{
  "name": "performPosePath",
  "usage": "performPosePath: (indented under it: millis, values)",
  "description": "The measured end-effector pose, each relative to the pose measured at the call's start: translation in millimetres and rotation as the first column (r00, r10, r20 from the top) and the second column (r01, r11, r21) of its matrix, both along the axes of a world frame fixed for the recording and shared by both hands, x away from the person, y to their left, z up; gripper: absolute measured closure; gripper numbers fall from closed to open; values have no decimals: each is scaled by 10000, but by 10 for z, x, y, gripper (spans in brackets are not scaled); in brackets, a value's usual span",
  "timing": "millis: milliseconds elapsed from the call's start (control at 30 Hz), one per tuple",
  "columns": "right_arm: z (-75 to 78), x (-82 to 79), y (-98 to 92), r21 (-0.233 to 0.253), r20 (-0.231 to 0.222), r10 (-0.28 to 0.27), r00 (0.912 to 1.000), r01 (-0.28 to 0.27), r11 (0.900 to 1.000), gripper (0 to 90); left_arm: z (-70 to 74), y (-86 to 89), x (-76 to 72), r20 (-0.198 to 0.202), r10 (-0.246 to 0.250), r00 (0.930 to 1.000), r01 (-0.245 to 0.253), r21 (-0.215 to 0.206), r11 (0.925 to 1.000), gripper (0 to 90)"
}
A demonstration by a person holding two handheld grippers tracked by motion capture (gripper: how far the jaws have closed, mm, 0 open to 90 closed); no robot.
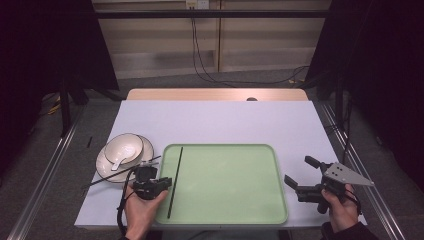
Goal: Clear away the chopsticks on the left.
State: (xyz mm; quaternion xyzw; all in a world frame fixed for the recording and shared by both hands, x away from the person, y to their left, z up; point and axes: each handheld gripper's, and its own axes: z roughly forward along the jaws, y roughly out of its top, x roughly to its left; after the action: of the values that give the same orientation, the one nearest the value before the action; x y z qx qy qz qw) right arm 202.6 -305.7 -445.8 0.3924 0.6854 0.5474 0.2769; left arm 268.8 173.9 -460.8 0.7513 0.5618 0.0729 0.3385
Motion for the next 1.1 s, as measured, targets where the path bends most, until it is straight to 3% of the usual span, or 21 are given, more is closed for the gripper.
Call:
performPosePath:
  millis: [167, 267, 300, 500, 567, 633, 700, 767, 800, 867, 933, 967, 1000, 1067, 1100]
  values:
    - [2, -1, -8, -44, 49, -7, 10000, 7, 10000, 8, 40, 35, -27, 618, -765, 9952, 777, -177, 9968, 658]
    - [3, -1, -9, -29, 56, -16, 10000, 16, 10000, 8, 81, 89, -47, 1243, -1287, 9839, 1341, -366, 9903, 529]
    - [3, -1, -9, -29, 56, -16, 10000, 16, 10000, 8, 100, 112, -59, 1425, -1354, 9805, 1414, -328, 9894, 529]
    - [5, -2, -6, 41, 57, -38, 10000, 38, 10000, 8, 169, 239, -128, 2303, -1297, 9644, 1438, -454, 9886, 305]
    - [5, -3, -3, 55, 53, -23, 10000, 22, 10000, 8, 201, 290, -159, 2616, -1313, 9562, 1381, -77, 9904, 247]
    - [6, -1, -6, 47, 63, 39, 10000, -39, 10000, 8, 230, 351, -185, 2764, -1097, 9548, 1296, -547, 9901, 235]
    - [6, 1, -5, 46, 54, 58, 10000, -58, 10000, 8, 266, 420, -230, 3207, -1240, 9390, 1379, -208, 9902, 201]
    - [6, -2, -1, 90, 79, -1, 10000, 1, 10000, 8, 284, 491, -275, 3384, -1259, 9326, 1498, -456, 9877, 205]
    - [7, -3, -3, 96, 74, -7, 10000, 6, 10000, 7, 291, 526, -304, 3491, -1488, 9252, 1747, -438, 9837, 205]
    - [11, -6, 1, 182, 44, -75, 10000, 74, 9998, 8, 288, 576, -334, 3569, -1763, 9174, 2079, -519, 9768, 197]
    - [9, -2, 4, 161, 58, -64, 10000, 63, 9999, 8, 290, 641, -360, 3719, -2134, 9034, 2421, -315, 9697, 161]
    - [9, -2, 5, 155, 65, -62, 10000, 61, 9999, 8, 294, 684, -376, 3920, -2265, 8916, 2538, -183, 9671, 159]
    - [10, -2, 4, 119, 66, -30, 10000, 30, 9999, 8, 301, 709, -382, 3917, -2312, 8906, 2599, -210, 9654, 159]
    - [9, -3, 4, 116, 62, -39, 10000, 38, 9999, 8, 319, 791, -383, 4029, -2603, 8775, 2899, -131, 9570, 142]
    - [10, -4, 5, 154, 61, -77, 10000, 76, 9999, 8, 331, 814, -387, 3941, -2713, 8781, 2993, -100, 9541, 132]
